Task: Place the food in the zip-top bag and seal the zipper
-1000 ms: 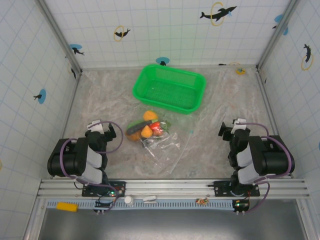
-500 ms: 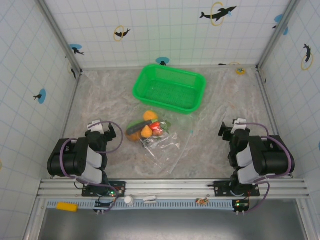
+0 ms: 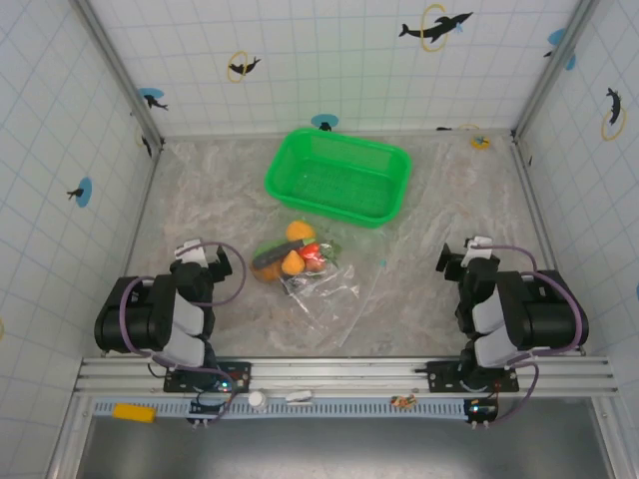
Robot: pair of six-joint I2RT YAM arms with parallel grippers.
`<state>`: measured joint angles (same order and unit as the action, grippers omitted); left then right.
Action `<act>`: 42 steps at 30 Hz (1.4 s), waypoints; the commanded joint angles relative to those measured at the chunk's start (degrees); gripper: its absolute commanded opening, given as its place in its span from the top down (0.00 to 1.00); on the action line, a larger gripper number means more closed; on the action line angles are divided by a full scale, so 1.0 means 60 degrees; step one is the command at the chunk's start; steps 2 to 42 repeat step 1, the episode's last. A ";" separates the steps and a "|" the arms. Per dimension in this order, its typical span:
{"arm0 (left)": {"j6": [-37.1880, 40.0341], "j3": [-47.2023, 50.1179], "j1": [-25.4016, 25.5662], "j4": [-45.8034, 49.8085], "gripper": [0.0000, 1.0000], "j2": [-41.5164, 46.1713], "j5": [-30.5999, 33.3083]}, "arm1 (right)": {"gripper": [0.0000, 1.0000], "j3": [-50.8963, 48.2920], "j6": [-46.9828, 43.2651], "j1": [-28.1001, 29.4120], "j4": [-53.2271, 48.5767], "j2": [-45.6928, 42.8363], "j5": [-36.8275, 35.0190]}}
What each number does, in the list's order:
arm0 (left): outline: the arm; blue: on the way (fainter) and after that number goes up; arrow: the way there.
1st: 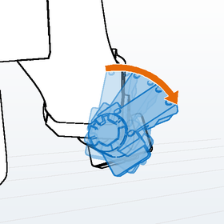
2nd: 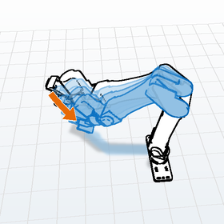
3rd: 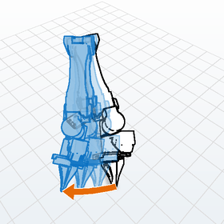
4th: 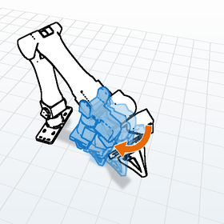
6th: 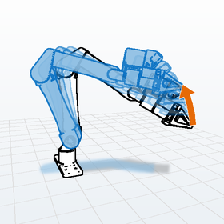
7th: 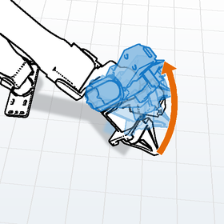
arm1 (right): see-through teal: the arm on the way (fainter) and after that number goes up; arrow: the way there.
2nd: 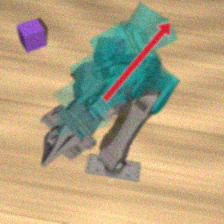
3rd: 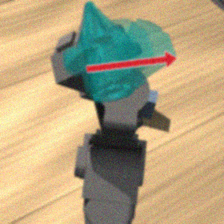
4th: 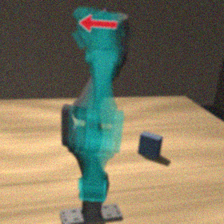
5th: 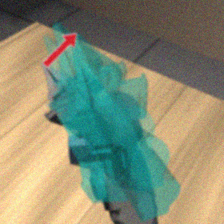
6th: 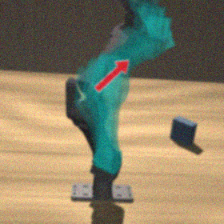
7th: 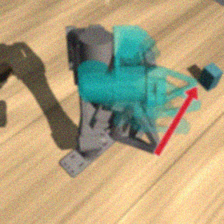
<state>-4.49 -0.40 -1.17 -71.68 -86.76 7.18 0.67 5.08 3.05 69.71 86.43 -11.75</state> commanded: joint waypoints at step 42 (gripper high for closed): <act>0.0016 0.0073 0.0034 -0.0328 0.02 0.0003 0.0078 | 0.01 -0.0207 0.0004 0.0023 0.0479 0.0038 -0.0137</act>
